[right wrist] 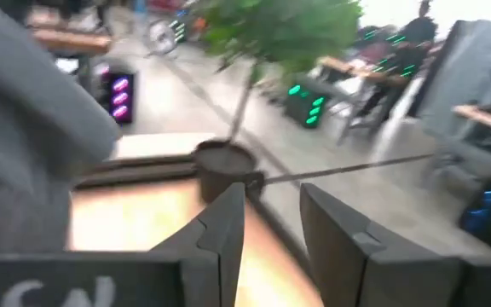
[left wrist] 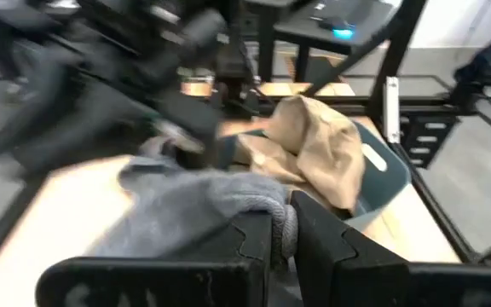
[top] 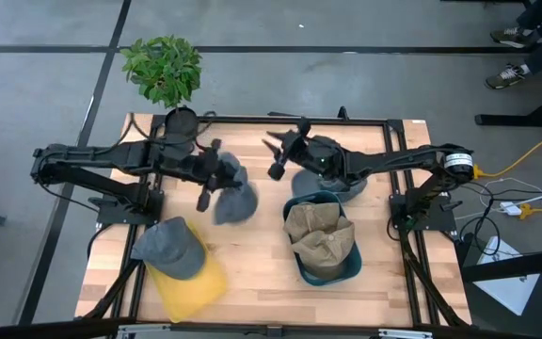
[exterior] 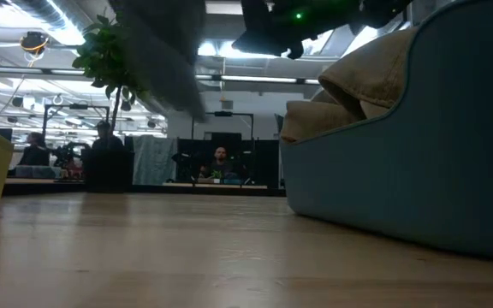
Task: Pick & Place hat
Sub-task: Put the top blue cap into the yellow bin
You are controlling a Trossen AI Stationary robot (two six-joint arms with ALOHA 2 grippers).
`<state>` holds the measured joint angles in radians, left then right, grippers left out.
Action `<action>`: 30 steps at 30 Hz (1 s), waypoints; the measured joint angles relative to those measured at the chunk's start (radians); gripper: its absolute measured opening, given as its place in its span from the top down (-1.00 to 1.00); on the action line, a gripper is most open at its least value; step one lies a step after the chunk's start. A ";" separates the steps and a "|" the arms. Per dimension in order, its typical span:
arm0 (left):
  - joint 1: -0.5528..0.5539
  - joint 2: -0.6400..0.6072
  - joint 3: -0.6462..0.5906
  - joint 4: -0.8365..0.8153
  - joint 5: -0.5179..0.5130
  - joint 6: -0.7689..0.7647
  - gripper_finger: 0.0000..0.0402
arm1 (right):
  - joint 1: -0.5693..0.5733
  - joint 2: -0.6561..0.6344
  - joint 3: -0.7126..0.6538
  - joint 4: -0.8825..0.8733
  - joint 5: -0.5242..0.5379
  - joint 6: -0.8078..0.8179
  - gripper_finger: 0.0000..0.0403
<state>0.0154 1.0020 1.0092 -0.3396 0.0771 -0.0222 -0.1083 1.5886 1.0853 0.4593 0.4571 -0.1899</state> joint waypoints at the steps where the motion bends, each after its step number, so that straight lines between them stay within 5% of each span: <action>1: 0.002 -0.015 0.000 -0.008 -0.018 -0.001 0.87 | 0.004 -0.005 0.000 -0.025 -0.017 0.009 0.42; 7: 0.030 -0.102 0.000 -0.019 -0.071 -0.007 0.87 | 0.024 -0.051 0.000 -0.081 -0.123 0.076 0.42; 16: 0.061 -0.125 0.000 -0.027 -0.167 0.009 0.87 | 0.046 -0.081 0.000 -0.018 -0.423 0.113 0.37; 30: 0.057 -0.057 0.000 0.085 -0.122 0.022 0.87 | 0.047 -0.061 -0.001 0.070 -0.484 0.026 -0.60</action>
<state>0.0728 0.9446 1.0088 -0.2547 -0.0453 -0.0003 -0.0608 1.5278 1.0847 0.5292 -0.0273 -0.1635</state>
